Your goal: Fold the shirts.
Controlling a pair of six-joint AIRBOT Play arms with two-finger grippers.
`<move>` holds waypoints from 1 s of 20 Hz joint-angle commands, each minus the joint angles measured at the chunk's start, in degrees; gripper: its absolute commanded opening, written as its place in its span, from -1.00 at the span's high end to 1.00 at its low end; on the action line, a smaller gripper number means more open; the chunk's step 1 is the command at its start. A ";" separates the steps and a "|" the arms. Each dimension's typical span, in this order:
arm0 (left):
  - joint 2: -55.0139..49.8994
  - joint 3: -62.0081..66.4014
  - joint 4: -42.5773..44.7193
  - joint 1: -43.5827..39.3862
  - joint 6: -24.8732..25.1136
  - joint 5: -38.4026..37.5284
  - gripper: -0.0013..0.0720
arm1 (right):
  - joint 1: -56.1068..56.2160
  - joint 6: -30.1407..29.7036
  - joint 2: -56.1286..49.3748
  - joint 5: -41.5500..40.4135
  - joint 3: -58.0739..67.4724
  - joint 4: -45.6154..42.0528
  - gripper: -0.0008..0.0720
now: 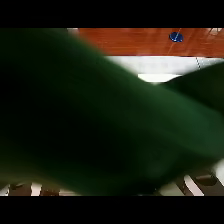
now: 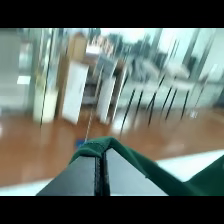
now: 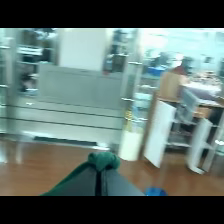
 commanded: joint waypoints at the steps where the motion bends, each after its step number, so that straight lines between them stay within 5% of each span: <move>1: -0.04 0.33 8.83 -0.90 -3.72 -13.49 0.91 | -0.02 -0.46 -0.31 6.45 1.20 -6.99 0.91; 7: -0.04 -19.98 14.40 -0.79 4.22 -16.17 0.91 | -0.02 -1.29 -15.89 18.29 -3.37 -0.11 0.91; 10: -0.04 -37.79 15.23 -0.79 8.26 -13.92 0.91 | -0.02 -1.77 -27.45 16.90 -8.46 3.06 0.91; 15: -4.70 -60.61 15.23 -0.79 14.12 3.08 0.90 | 0.04 -1.73 -45.64 8.87 -9.31 7.04 0.91; 20: -20.31 -65.24 13.68 -0.81 21.97 20.33 0.90 | 0.04 -1.79 -58.03 0.85 -9.31 16.37 0.91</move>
